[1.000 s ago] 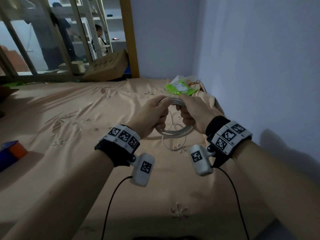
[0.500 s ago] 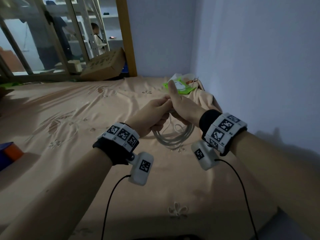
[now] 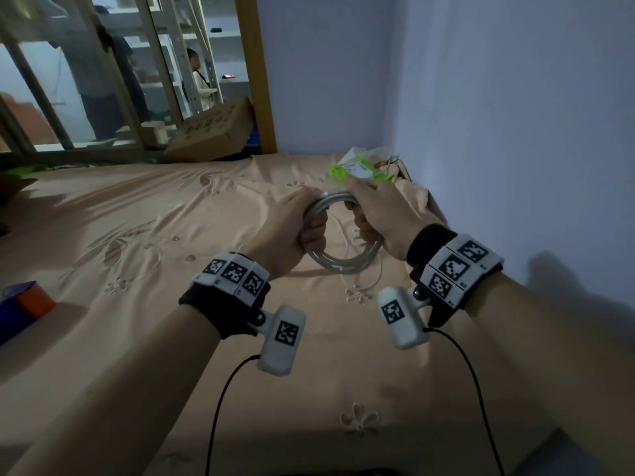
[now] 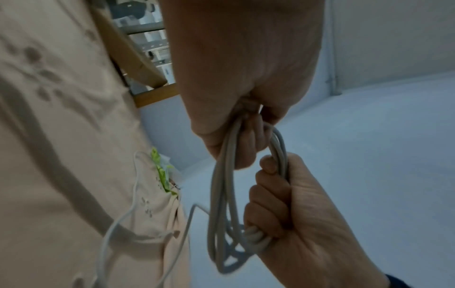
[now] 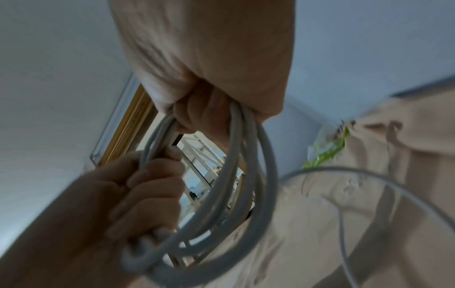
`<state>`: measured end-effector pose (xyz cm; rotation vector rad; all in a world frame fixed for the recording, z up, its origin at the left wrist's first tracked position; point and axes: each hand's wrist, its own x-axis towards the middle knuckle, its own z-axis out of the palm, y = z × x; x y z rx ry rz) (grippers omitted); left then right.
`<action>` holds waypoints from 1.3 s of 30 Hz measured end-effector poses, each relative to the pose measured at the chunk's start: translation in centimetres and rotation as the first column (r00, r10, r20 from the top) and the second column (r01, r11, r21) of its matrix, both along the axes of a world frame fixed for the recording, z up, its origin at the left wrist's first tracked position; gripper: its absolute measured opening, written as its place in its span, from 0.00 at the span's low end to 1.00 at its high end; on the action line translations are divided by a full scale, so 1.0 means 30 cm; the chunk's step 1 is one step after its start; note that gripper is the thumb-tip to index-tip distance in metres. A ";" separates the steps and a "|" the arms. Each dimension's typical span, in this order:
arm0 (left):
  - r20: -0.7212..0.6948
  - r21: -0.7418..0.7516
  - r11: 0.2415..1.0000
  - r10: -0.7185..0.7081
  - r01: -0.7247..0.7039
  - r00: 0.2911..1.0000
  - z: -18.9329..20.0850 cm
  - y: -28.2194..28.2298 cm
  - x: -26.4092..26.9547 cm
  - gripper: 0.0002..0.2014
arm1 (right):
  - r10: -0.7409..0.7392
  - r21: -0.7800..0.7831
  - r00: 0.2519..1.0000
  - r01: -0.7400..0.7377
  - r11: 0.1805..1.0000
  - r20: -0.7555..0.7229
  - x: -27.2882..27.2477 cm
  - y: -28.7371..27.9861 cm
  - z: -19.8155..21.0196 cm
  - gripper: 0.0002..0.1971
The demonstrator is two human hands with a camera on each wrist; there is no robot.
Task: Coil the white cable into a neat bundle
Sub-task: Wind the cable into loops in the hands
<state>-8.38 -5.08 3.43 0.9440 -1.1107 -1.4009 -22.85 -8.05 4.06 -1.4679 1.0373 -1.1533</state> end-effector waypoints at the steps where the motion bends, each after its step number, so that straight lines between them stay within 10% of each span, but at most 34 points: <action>1: 0.072 0.023 0.999 -0.030 0.028 0.997 0.013 0.005 0.003 0.15 | 0.002 -0.043 0.998 -0.005 0.999 -0.059 -0.006 0.000 0.003 0.20; 12: 0.334 0.095 0.992 -0.110 0.082 0.936 0.044 0.026 0.004 0.16 | 0.049 -0.237 0.839 -0.209 0.949 -0.543 -0.022 0.013 0.074 0.21; 15: 0.363 0.026 0.998 0.044 -0.057 0.931 0.022 0.017 -0.034 0.22 | 0.032 -0.187 0.906 -0.121 0.975 -0.422 -0.004 0.005 0.062 0.23; 24: -0.175 0.065 0.984 0.175 -0.166 0.969 -0.005 -0.015 -0.012 0.25 | 0.042 0.149 0.979 -0.073 0.986 0.200 0.010 0.010 0.018 0.24; 27: -0.042 0.030 0.995 0.095 -0.094 0.995 -0.013 -0.006 -0.004 0.25 | 0.026 0.097 0.981 -0.045 0.994 0.190 0.004 0.006 0.007 0.24; 33: 0.185 -0.003 0.998 0.055 -0.055 0.981 0.000 0.000 -0.010 0.25 | 0.012 -0.171 0.954 -0.067 0.983 -0.301 0.015 0.019 0.029 0.22; 39: -0.033 -0.014 0.990 0.143 -0.144 0.989 0.010 0.008 -0.022 0.23 | 0.081 0.068 0.985 -0.093 0.993 0.155 0.008 0.021 0.016 0.23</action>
